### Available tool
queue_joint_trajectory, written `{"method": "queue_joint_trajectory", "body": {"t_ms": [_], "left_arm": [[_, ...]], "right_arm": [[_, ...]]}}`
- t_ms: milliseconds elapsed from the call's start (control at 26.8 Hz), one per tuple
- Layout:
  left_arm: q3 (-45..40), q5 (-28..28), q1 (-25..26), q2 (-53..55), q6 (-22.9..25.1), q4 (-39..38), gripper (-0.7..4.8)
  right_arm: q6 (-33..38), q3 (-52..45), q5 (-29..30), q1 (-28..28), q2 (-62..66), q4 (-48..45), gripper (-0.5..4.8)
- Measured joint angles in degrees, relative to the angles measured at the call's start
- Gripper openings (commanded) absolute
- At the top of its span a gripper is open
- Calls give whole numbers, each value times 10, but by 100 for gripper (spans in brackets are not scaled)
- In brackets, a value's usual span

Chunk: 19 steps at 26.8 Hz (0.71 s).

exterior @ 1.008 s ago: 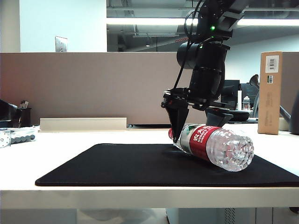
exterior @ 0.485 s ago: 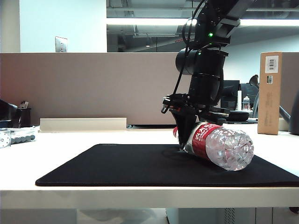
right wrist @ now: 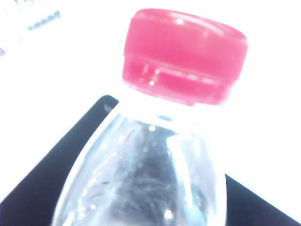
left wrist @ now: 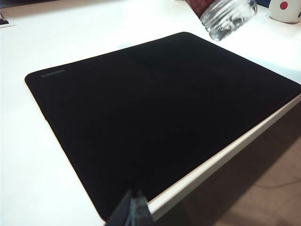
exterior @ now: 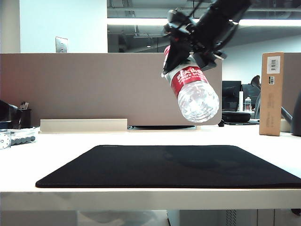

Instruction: Stand the plastic bottle up on the black mouse pad.

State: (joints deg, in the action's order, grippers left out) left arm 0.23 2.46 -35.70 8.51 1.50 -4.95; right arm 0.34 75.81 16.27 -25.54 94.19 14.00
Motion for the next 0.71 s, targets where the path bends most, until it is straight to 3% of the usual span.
{"method": "queue_joint_trajectory", "body": {"t_ms": [224, 411, 709], "left_arm": [[0, 0, 0, -1, 0, 0, -1], [0, 0, 0, -10, 0, 0, -1], [0, 0, 0, -11, 0, 0, -1]], "right_arm": [[23, -230, -37, 0, -117, -339, -8], [4, -379, -52, 1, -119, -666, -8], [-18, -398, -67, -2, -24, -770, -8]]}}
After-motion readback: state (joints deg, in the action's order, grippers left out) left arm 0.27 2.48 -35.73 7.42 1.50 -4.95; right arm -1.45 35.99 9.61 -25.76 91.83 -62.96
